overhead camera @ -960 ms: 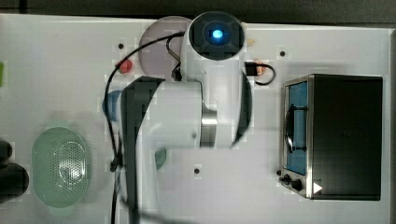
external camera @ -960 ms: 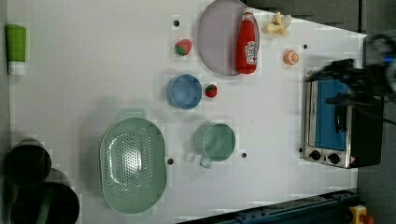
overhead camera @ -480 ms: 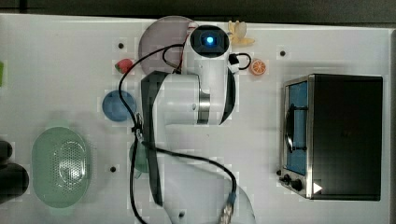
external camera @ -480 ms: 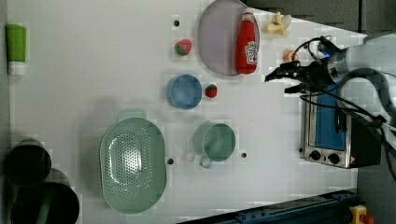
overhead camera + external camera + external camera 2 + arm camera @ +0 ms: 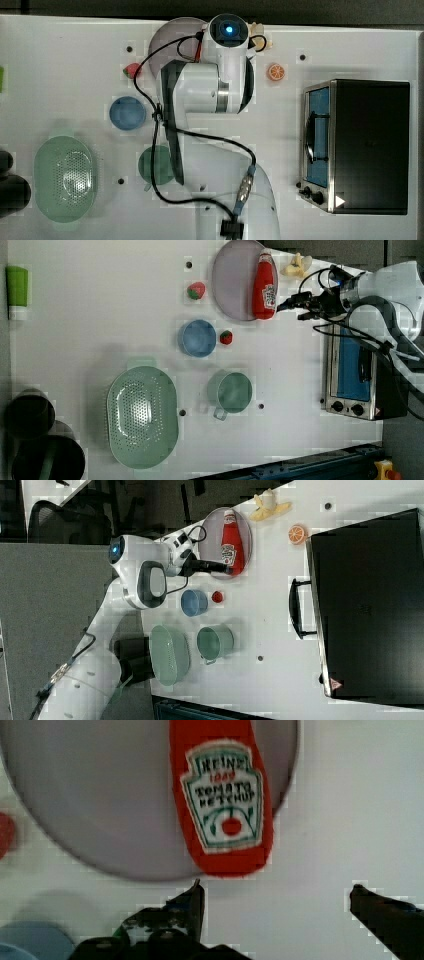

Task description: Pick ketchup from plate and place it on table.

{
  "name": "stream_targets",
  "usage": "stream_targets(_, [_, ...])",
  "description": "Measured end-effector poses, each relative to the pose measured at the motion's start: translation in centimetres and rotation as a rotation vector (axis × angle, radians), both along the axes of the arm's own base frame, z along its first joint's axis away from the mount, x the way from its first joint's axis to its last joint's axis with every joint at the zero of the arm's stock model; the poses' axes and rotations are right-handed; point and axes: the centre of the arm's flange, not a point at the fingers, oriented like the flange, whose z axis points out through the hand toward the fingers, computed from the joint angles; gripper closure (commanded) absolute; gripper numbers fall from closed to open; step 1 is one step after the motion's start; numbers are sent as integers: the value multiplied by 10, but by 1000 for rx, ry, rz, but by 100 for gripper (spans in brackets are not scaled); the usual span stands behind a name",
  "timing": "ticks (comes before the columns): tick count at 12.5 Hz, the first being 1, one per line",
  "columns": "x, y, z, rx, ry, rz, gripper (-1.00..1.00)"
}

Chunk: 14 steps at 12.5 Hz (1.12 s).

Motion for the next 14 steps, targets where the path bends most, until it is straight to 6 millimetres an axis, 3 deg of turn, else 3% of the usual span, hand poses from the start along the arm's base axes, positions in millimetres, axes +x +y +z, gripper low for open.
stream_targets(6, [41,9,-51,17,-62,110,-100])
stream_targets(10, [43,23,-102,16,-85,150,-100])
stream_targets(14, [44,32,-121,7,-109,192,-100])
